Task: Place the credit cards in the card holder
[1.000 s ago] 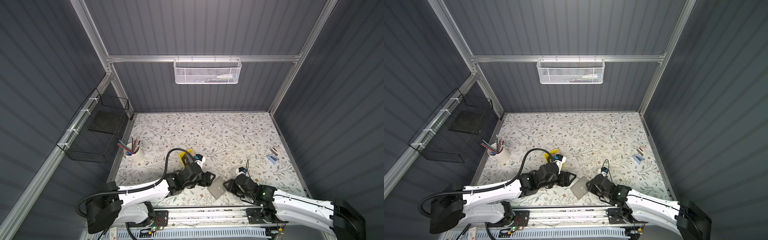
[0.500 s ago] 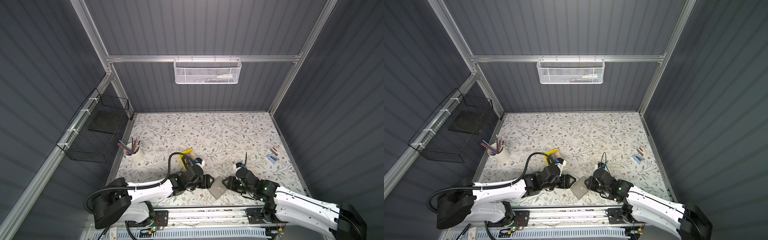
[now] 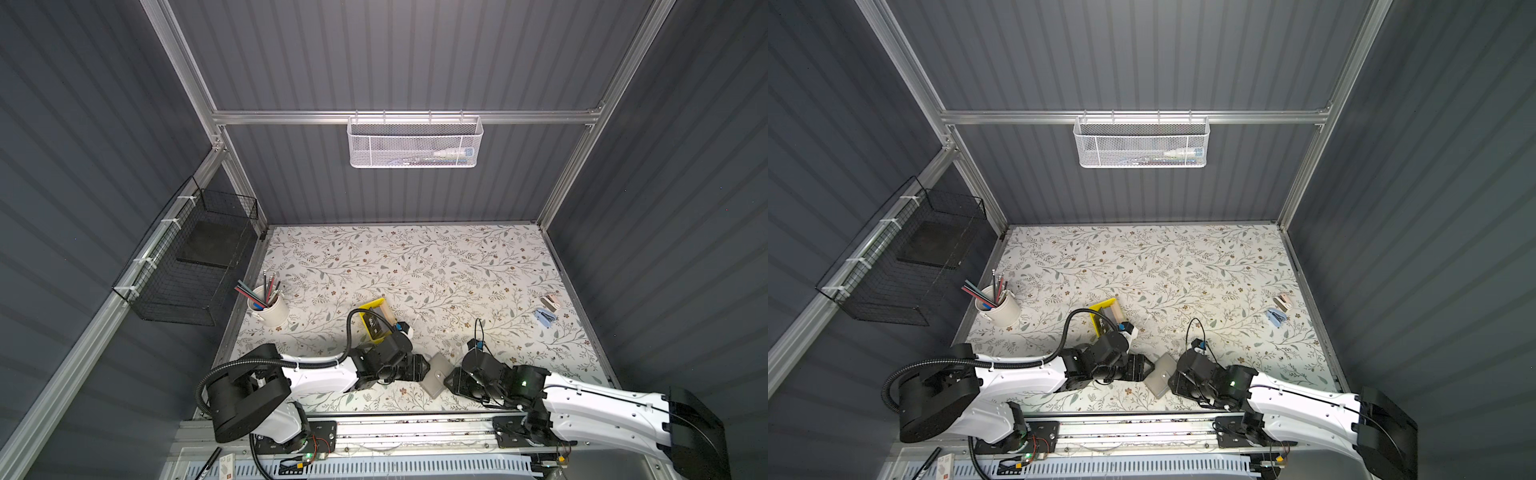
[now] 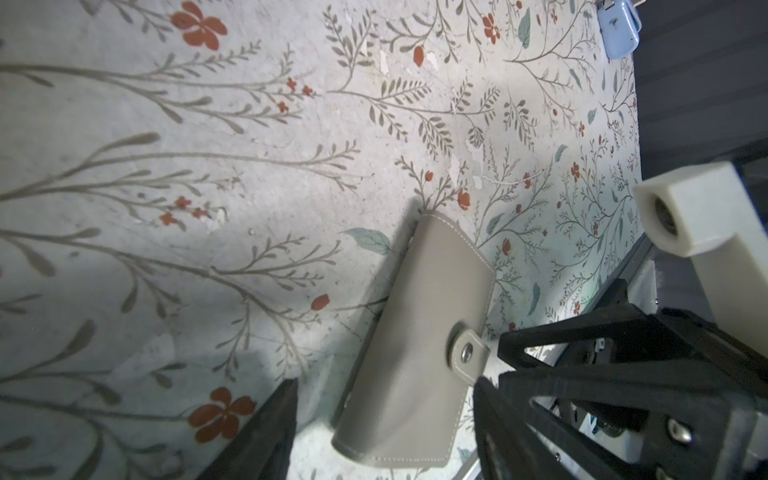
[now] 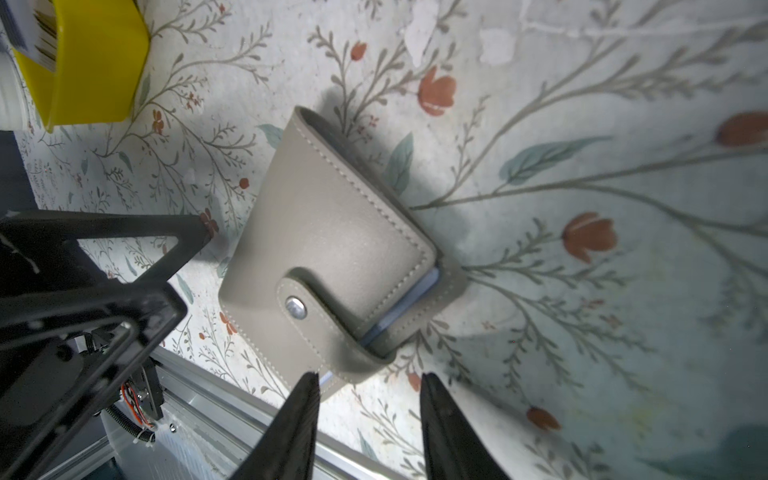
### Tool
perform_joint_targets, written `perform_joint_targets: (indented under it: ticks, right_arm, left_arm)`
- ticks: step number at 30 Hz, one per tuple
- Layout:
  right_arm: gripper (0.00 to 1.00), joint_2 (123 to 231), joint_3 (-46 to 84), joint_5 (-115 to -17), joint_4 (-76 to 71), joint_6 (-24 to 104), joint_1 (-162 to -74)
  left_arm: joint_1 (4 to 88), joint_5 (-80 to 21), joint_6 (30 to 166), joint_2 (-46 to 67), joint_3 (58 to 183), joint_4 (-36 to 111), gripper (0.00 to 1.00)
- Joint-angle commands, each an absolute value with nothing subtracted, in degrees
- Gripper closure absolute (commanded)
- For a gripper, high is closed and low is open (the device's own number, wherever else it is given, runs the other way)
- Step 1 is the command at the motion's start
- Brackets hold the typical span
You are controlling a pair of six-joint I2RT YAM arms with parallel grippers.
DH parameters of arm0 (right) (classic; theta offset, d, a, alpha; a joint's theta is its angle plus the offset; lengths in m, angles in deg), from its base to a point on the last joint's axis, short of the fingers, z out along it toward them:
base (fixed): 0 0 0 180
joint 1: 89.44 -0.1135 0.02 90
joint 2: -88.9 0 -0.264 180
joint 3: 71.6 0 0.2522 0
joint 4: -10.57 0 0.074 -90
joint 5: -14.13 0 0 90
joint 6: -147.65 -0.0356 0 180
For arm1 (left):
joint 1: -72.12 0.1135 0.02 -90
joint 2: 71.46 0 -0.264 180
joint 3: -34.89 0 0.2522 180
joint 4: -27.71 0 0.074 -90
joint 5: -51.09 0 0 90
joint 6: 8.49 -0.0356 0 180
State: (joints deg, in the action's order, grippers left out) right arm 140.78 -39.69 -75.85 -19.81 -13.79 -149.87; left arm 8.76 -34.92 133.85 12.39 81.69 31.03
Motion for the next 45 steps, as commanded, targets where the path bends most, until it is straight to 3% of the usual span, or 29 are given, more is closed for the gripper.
perform_joint_targets:
  ticks: [1,19,29,37,45]
  right_arm:
    - [0.58,141.97,-40.85,-76.82,-17.77,-15.38,-149.76]
    - [0.63,151.01,-37.94,-72.92,-8.99,-4.81,-137.72]
    - [0.54,147.82,-35.81,-75.62,-17.02,-1.41,-137.95]
    - [0.53,141.26,-38.69,-71.97,-20.42,-1.38,-139.31]
    - [0.57,144.56,-39.94,-69.27,-15.16,-1.85,-140.4]
  left_arm:
    - [8.57,-32.6,134.16,13.8,82.32,28.66,0.32]
    - [7.96,-28.26,138.53,18.25,79.99,19.61,0.31]
    - [8.04,-33.77,143.12,12.9,74.26,19.62,0.32]
    - [8.11,-34.48,141.27,11.86,75.75,22.8,0.35]
    - [8.09,-32.73,141.03,15.24,76.94,20.52,0.35]
